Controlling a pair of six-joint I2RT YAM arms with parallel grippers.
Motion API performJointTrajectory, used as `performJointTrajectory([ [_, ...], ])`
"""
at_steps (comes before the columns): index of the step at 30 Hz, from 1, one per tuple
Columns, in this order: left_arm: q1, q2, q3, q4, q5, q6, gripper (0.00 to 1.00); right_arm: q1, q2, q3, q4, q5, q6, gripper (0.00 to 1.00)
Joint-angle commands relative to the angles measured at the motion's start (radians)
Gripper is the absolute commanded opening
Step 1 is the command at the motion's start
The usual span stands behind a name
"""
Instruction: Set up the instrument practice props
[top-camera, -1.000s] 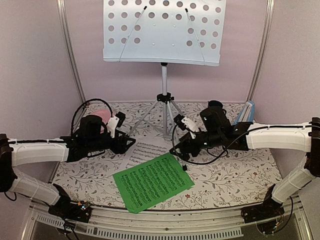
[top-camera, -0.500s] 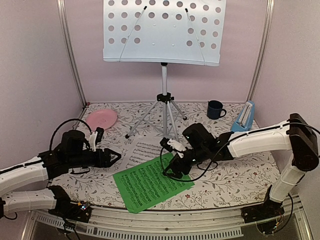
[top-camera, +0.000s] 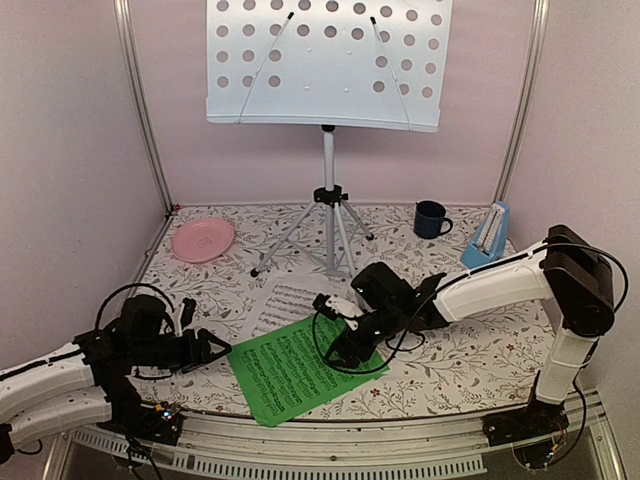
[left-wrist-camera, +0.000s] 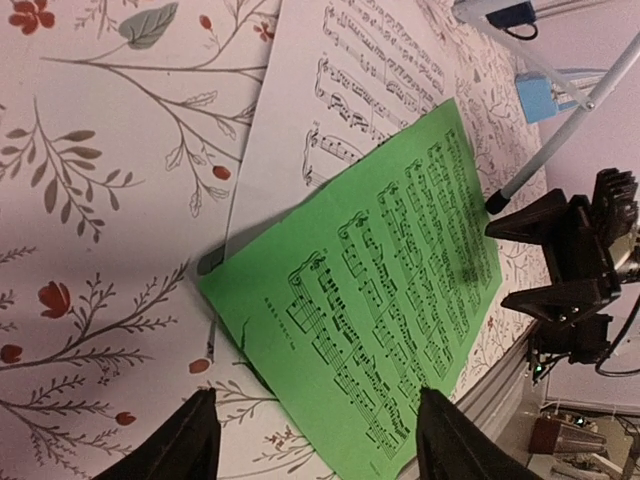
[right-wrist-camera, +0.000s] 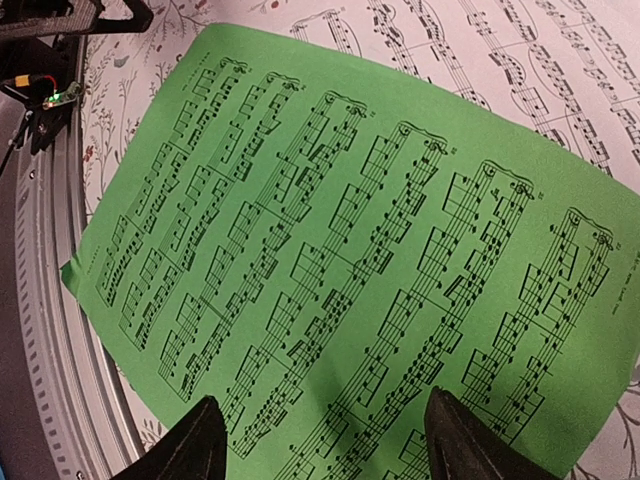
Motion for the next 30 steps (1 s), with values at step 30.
performJointTrajectory([
  [30,0.020,0.199,-0.028,0.284,-0.079,-0.153,0.64,0.014,0.182,0.038,0.118,-0.091,0.012,0.67],
])
